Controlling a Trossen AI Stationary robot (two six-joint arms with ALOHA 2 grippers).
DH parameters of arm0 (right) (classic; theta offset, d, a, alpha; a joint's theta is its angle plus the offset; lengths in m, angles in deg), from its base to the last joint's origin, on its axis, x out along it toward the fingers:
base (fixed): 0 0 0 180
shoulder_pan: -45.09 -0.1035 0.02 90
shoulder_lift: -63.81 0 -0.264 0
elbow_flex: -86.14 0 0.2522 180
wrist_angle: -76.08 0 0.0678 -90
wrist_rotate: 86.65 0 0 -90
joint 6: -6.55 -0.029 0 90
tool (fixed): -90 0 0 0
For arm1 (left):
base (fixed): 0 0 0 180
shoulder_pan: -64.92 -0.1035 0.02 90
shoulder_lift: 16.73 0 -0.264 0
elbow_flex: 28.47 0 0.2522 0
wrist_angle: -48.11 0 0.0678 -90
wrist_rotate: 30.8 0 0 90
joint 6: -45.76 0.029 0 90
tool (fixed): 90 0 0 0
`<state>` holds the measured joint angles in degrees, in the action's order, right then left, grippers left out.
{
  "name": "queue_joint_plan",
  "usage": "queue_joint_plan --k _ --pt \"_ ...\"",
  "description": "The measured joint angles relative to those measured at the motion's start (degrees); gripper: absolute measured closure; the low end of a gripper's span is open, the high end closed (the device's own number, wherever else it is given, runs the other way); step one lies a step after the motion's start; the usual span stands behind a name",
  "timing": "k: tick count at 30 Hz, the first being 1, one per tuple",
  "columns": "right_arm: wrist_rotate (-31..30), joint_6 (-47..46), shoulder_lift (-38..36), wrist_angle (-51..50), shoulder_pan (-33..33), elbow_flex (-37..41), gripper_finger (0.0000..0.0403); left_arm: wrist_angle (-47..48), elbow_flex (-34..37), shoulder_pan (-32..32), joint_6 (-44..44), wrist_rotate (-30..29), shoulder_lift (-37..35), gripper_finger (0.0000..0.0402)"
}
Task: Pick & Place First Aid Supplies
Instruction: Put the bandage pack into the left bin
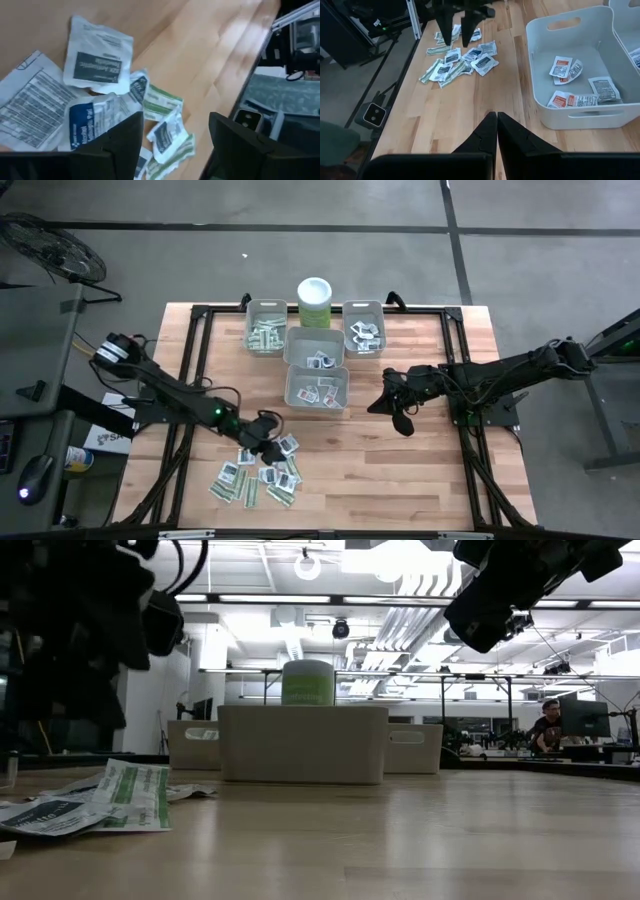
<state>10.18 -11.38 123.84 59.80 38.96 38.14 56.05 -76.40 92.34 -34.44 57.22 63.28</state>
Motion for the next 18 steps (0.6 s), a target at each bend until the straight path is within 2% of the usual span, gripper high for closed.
queue_joint_plan --k 7,18 --pt "0.0 0.0 0.0 0.4 0.0 0.0 0.0394 -5.2 0.0 0.0 -1.5 0.0 5.8 0.0185" --pt "0.0 0.0 0.0 0.5 0.0 0.0 0.0398 -5.4 -0.4 0.0 -2.6 0.1 7.6 0.0186"
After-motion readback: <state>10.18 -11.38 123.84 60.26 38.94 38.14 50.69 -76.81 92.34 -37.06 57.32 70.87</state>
